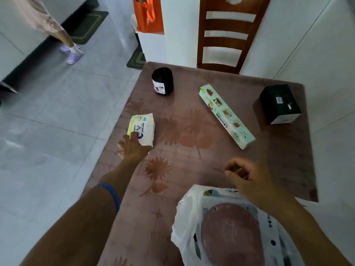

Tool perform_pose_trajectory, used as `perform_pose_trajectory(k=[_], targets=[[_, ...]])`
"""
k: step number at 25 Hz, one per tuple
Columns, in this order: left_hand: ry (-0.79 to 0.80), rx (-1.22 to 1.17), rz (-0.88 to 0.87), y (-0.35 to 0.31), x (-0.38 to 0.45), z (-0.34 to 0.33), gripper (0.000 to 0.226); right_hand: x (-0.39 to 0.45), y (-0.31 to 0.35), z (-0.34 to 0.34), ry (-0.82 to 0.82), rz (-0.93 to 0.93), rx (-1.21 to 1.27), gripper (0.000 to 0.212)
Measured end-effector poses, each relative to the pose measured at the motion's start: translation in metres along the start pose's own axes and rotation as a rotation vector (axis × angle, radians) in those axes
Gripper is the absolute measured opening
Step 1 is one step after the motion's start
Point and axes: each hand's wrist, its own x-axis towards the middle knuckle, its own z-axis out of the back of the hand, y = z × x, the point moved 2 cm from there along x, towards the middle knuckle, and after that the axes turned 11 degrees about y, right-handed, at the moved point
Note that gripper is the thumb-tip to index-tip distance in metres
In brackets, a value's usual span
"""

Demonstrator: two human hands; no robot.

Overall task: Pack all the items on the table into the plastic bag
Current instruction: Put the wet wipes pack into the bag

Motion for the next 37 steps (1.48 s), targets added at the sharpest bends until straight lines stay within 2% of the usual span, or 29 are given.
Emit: perform_pose_trajectory(k=[3,8,10,13,15,16,17,19,21,22,24,25,27,28,31,33,37], targets=[[-0.014,-0.104,0.006,-0.003,0.022,-0.007,0.092,0.013,-0.005,-0.004,0.004,0.003,-0.038,0.009],[-0.113,-0.181,-0.055,-0.004,0.027,-0.006,0.080,0.021,-0.002,0.000,0.008,0.005,0.032,0.007],[0.002,-0.469,-0.080,-0.006,0.018,0.002,0.073,0.018,-0.001,0.000,0.008,-0.016,0.079,0.008],[0.311,-0.874,-0.096,-0.018,-0.018,0.014,0.052,0.008,0.009,0.001,-0.003,-0.044,0.188,0.010],[0.505,-0.986,-0.296,-0.040,-0.057,0.025,0.055,-0.001,0.022,0.003,-0.052,-0.053,0.429,0.013],[0.595,-1.004,-0.419,-0.056,-0.082,0.032,0.059,-0.005,0.029,0.004,-0.063,-0.059,0.604,0.023],[0.651,-0.941,-0.551,-0.073,-0.109,0.038,0.062,-0.006,0.037,0.003,-0.038,-0.050,0.807,0.040],[0.639,-0.633,-0.878,-0.104,-0.166,0.048,0.069,-0.014,0.057,0.002,0.000,0.074,1.164,0.069],[0.480,-0.234,-1.137,-0.127,-0.215,0.056,0.073,-0.030,0.067,0.004,-0.100,0.201,1.419,0.072],[0.457,-0.111,-1.187,-0.132,-0.231,0.058,0.070,-0.040,0.065,0.005,-0.179,0.207,1.508,0.066],[0.574,-0.180,-1.102,-0.127,-0.249,0.060,0.051,-0.062,0.050,0.006,-0.302,0.143,1.590,0.055],[0.574,-0.245,-1.032,-0.118,-0.251,0.058,0.041,-0.073,0.037,0.006,-0.313,0.116,1.619,0.053],[0.419,-0.220,-0.901,-0.098,-0.253,0.052,0.032,-0.095,0.016,0.007,-0.272,0.048,1.576,0.057],[0.378,-0.154,-0.824,-0.089,-0.257,0.047,0.038,-0.105,0.009,0.008,-0.253,-0.003,1.480,0.059],[0.433,0.072,-0.619,-0.072,-0.269,0.034,0.065,-0.123,-0.003,0.009,-0.215,-0.125,1.116,0.060],[0.387,0.088,-0.569,-0.070,-0.273,0.032,0.057,-0.127,-0.005,0.007,-0.155,-0.174,0.947,0.057],[0.374,-0.120,-0.520,-0.063,-0.272,0.027,0.029,-0.132,-0.003,-0.008,0.044,-0.244,0.725,0.036]])
